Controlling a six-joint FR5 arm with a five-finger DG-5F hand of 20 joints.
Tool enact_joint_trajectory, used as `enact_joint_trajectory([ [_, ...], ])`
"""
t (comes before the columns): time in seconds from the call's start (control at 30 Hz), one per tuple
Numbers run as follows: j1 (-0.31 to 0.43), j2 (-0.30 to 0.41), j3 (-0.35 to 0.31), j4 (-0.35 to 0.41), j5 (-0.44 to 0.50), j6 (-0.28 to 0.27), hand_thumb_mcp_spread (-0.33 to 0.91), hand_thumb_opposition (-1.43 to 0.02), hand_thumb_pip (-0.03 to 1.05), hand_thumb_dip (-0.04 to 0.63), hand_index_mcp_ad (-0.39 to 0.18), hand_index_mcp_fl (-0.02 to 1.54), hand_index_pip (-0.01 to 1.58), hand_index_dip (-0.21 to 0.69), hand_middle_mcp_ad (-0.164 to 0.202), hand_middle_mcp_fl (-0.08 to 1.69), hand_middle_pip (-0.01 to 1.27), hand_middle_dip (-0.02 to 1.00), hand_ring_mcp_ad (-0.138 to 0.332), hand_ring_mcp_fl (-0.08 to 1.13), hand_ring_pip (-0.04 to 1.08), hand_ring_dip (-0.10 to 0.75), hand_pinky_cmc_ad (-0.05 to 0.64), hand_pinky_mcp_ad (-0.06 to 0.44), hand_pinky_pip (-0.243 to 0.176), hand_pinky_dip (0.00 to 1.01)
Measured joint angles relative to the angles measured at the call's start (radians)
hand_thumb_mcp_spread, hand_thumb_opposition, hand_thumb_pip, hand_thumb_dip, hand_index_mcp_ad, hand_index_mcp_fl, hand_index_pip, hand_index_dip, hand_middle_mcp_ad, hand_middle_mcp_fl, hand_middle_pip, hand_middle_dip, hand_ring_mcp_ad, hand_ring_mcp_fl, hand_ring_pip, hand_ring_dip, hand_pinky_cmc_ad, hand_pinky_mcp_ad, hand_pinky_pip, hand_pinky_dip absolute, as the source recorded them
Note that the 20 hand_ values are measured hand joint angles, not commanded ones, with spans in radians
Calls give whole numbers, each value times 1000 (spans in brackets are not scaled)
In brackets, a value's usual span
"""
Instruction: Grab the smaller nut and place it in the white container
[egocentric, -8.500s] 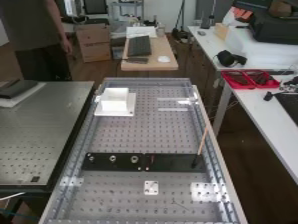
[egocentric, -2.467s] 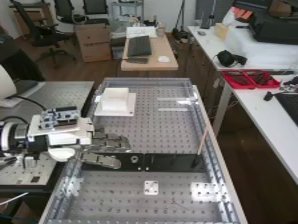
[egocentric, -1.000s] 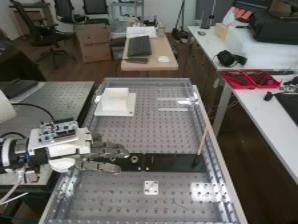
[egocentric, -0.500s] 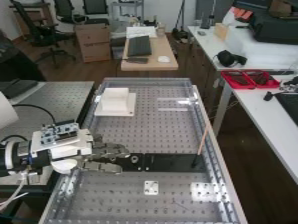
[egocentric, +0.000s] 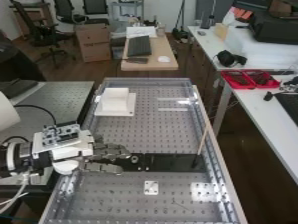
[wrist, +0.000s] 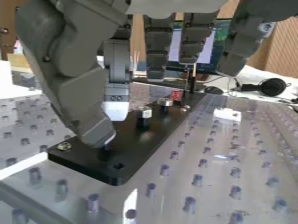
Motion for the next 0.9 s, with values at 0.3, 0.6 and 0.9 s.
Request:
enact_joint_trajectory([
  [0.3, -8, 13, -1, -40, 0, -21, 464, -873, 721, 253, -175, 101, 1559, 164, 37, 175, 126, 202, 108, 2, 98, 82, 346, 286, -26, 195],
  [0.6, -8, 9, -3, -25, 7, -11, 461, -876, 721, 251, -176, 86, 1555, 154, 38, 159, 124, 202, 108, 2, 98, 82, 346, 286, -26, 195],
  [0.9, -1, 4, 4, -42, 6, -21, 459, -873, 721, 251, -182, 86, 1555, 154, 37, 159, 124, 202, 108, 2, 98, 82, 346, 286, -26, 195],
])
